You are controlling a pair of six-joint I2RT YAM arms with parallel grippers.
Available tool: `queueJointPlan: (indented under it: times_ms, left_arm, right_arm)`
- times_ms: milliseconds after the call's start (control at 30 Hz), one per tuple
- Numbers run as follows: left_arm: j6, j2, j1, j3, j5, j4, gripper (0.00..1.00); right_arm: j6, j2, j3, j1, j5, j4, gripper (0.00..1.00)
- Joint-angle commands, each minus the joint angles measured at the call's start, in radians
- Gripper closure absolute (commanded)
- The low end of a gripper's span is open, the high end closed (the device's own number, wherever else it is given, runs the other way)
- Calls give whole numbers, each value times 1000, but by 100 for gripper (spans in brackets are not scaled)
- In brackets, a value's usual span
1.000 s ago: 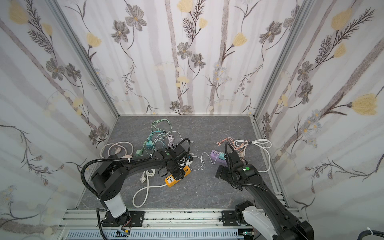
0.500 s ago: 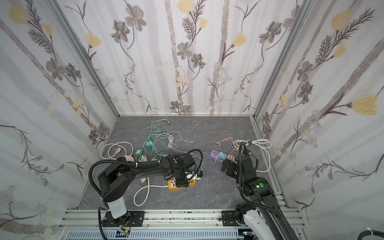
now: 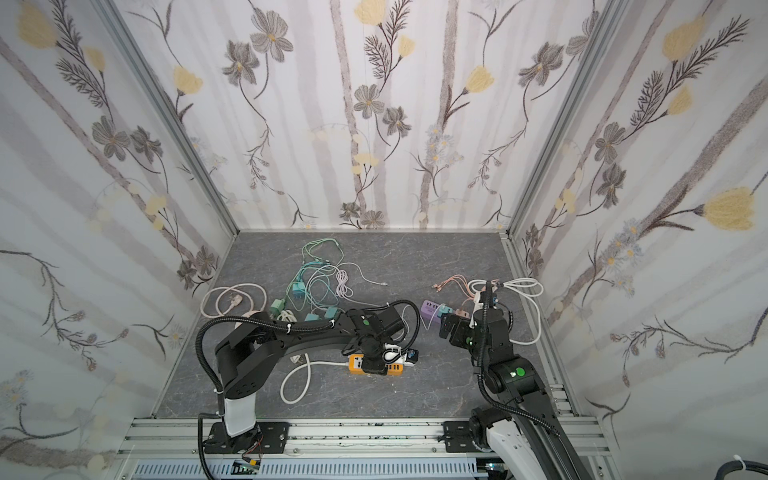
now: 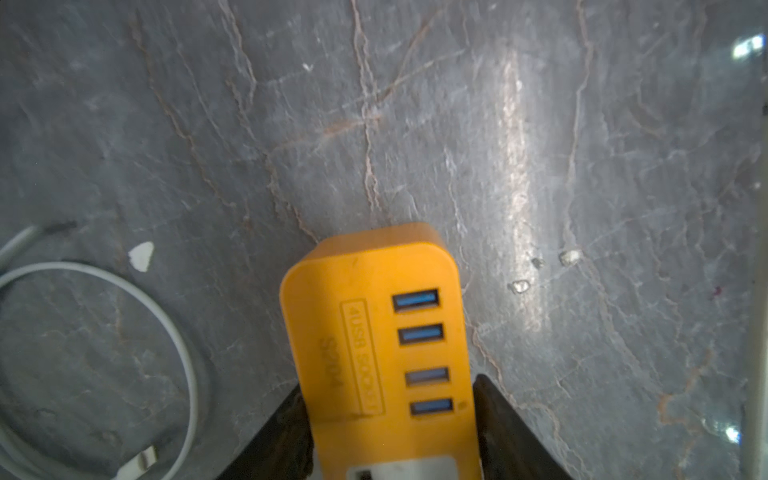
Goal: Insert the plug
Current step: 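Drag the orange power strip nearer the robot and release it with the left gripper, then lower the left gripper onto a teal charger in the pile and grasp it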
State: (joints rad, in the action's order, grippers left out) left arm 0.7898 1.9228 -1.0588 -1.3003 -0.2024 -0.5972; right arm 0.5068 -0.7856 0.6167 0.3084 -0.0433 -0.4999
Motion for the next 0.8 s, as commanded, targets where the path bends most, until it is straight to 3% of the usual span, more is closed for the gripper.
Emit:
queueJointPlan:
  times_ms: [0, 67, 267, 400, 500, 567, 633, 767]
  left_arm:
    - [-31, -41, 6, -2, 8, 6, 17]
    - [-80, -104, 16, 30, 18, 25, 0]
    - [-316, -404, 110, 234, 88, 272, 0]
    - [-558, -599, 207, 388, 269, 553, 0]
    - [-849, -682, 328, 486, 406, 727, 0]
    - [-1012, -684, 428, 462, 357, 639, 0]
    - [-1101, -629, 509, 375, 312, 443, 0]
    - [-1106, -478, 559, 211, 317, 94, 4]
  right_arm:
    - [-75, -18, -2, 0, 110, 134, 1]
    - [-79, -31, 2, 2, 141, 160, 1]
    - [-77, -100, 30, 33, 202, 244, 1]
    - [-116, -217, 75, 108, 220, 321, 1]
    - [-188, -364, 139, 200, 216, 365, 4]
    - [-238, -467, 198, 260, 208, 377, 7]
    - [-261, -569, 278, 311, 176, 359, 8]
    - [-175, -710, 425, 360, 29, 280, 6]
